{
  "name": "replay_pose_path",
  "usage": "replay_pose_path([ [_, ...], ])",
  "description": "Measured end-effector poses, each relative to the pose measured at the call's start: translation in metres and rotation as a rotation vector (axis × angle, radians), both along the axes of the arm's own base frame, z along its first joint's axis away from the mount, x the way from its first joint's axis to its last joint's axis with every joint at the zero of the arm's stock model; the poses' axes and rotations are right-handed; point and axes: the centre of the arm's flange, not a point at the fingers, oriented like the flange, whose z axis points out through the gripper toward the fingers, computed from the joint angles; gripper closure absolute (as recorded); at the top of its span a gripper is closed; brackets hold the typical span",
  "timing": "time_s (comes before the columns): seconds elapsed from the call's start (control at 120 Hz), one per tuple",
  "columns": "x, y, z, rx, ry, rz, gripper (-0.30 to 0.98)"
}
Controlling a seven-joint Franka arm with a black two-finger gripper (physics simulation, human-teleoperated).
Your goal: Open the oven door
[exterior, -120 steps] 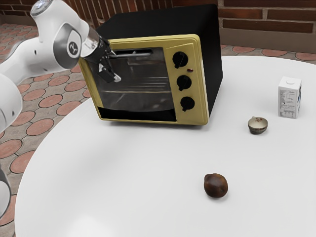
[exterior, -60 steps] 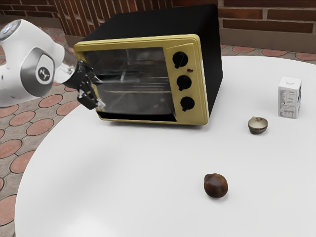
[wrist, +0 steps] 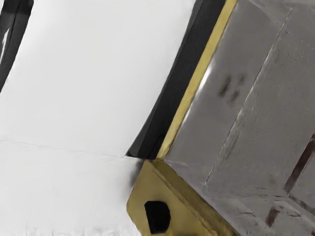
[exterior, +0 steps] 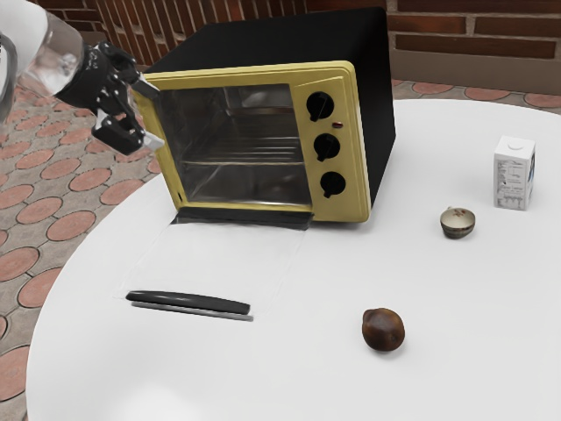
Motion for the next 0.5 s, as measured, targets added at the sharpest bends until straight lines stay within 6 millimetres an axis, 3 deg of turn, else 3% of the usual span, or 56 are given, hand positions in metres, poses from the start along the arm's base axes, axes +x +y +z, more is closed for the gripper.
replay_pose_path([
  [0.05, 0.017, -0.049, 0.046, 0.002, 0.022, -0.089, 0.0],
  [0.083, 0.028, -0.082, 0.054, 0.011, 0.078, -0.148, 0.0],
  [0.133, 0.039, -0.123, 0.037, 0.032, 0.195, -0.213, 0.0],
  [0.225, 0.048, -0.149, -0.001, 0.02, 0.365, -0.225, 0.0],
  [0.292, 0.057, -0.144, -0.022, 0.038, 0.443, -0.196, 0.0],
  [0.375, 0.069, -0.116, -0.048, 0.027, 0.513, -0.122, 0.0],
  [0.5, 0.066, -0.079, -0.052, -0.042, 0.537, -0.004, 0.0],
])
